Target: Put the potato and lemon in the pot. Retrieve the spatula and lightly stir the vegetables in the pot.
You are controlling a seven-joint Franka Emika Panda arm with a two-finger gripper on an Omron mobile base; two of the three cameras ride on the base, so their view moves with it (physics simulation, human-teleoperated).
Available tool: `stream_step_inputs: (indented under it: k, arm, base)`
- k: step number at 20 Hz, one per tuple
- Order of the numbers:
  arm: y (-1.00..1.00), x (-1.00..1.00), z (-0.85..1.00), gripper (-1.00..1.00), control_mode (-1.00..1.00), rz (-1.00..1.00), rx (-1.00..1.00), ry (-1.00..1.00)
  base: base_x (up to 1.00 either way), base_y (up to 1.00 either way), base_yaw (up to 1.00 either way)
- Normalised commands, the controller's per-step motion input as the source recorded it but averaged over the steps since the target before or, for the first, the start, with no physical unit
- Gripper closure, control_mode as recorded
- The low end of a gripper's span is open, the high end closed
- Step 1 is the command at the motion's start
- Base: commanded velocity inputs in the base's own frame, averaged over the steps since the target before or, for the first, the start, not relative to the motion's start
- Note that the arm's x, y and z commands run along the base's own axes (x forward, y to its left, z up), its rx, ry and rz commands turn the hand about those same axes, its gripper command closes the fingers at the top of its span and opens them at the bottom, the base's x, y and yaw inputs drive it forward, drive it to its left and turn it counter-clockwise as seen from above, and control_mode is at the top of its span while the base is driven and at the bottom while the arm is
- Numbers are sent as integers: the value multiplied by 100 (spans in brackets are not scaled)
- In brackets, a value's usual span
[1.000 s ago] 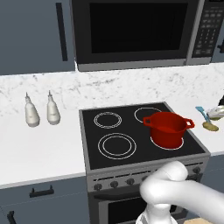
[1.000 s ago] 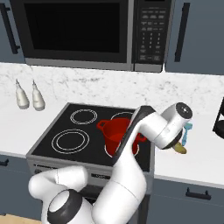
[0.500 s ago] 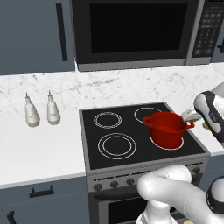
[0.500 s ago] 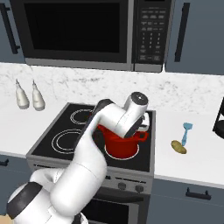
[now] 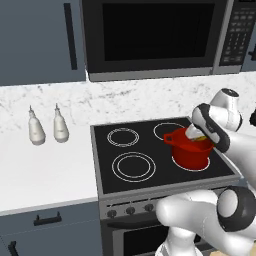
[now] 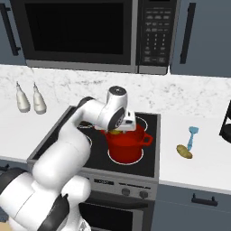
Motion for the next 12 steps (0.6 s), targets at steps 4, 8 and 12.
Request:
stream_step_inputs:
  k: [4, 8, 12]
  arm:
    - [0, 23, -26, 100, -100, 0, -5, 10]
    - [0, 20, -27, 100, -100, 0, -2, 7]
    - [-16, 8, -5, 100, -100, 0, 0, 0]
  base:
    - [0, 0, 0]
    - [0, 0, 0]
    - [0, 0, 0]
